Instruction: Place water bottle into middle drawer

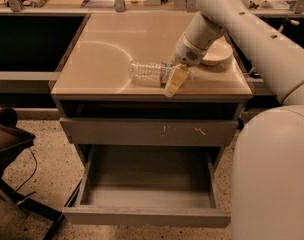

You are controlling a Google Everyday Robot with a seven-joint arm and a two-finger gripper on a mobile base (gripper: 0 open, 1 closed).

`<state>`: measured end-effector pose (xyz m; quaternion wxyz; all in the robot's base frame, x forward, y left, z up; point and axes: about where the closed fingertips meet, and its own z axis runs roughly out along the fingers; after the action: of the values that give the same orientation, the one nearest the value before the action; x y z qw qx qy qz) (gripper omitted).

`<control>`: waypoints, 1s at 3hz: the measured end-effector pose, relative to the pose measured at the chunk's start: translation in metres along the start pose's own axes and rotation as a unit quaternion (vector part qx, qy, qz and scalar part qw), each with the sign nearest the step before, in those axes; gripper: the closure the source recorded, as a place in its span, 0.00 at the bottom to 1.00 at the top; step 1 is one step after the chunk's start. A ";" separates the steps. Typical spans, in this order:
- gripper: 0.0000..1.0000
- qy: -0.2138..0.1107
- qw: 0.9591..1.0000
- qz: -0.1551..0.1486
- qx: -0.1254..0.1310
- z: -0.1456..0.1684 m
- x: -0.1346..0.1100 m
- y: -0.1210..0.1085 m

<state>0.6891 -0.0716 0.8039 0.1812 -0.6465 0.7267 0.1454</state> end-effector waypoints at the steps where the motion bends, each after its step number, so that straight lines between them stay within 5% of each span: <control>1: 0.49 0.000 1.000 0.000 0.000 0.000 0.000 0.000; 3: 0.96 0.000 1.000 0.000 0.000 -0.010 -0.004 0.000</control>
Offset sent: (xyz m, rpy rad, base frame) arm -0.0321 -0.0479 0.0779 0.0629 -0.0056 0.0357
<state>0.6886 -0.0719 0.8145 0.1815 -0.6466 0.7265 0.1456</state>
